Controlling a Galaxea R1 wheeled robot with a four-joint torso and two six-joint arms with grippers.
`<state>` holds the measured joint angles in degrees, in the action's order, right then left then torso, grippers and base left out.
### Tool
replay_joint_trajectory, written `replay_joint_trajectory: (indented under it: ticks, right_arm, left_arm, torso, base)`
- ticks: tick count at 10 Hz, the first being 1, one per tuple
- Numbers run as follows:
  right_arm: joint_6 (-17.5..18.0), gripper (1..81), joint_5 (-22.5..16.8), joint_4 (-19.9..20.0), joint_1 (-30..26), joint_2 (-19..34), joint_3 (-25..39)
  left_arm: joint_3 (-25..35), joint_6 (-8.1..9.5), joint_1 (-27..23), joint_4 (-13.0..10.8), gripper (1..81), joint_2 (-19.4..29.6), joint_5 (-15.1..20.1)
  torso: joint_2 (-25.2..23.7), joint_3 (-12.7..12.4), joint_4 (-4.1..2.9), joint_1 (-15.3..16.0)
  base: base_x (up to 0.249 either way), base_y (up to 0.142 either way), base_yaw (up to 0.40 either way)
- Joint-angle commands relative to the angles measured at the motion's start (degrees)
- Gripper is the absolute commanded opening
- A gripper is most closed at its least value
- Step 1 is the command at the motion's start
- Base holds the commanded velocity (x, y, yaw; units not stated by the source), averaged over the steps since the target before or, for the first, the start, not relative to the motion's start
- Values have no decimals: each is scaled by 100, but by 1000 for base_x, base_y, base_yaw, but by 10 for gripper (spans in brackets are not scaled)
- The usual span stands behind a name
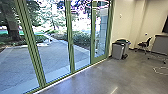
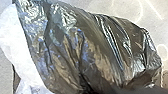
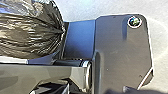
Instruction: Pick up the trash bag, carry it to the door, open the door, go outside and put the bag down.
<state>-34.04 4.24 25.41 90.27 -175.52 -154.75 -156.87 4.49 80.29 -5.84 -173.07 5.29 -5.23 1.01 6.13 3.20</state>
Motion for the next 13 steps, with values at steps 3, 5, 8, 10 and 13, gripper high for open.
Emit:
replay_joint_trajectory:
  ticks: [3,5,8,10,13]
  right_arm:
    - [11,811,-301,8,-250,-4,112]
    - [11,811,-284,-18,-242,180,532]
    - [11,811,-160,-9,-215,287,675]
    - [11,811,-152,-44,-206,269,657]
    - [11,811,-161,-53,-206,261,657]
  left_arm:
    - [-2,-36,-386,-23,10,26,262]
    - [33,-44,-369,-22,10,44,262]
    - [42,-44,-369,-31,10,53,262]
    - [42,-36,-369,-66,10,44,262]
    - [42,-36,-369,-75,10,35,262]
  torso:
    - [0,0,0,0]
    - [0,0,0,0]
    - [0,0,0,2]
    - [-2,0,0,-2]
    - [-2,0,0,-2]
  base:
    - [99,-97,0]
    - [97,-78,0]
    - [92,0,0]
    - [95,0,0]
    - [112,-50,0]
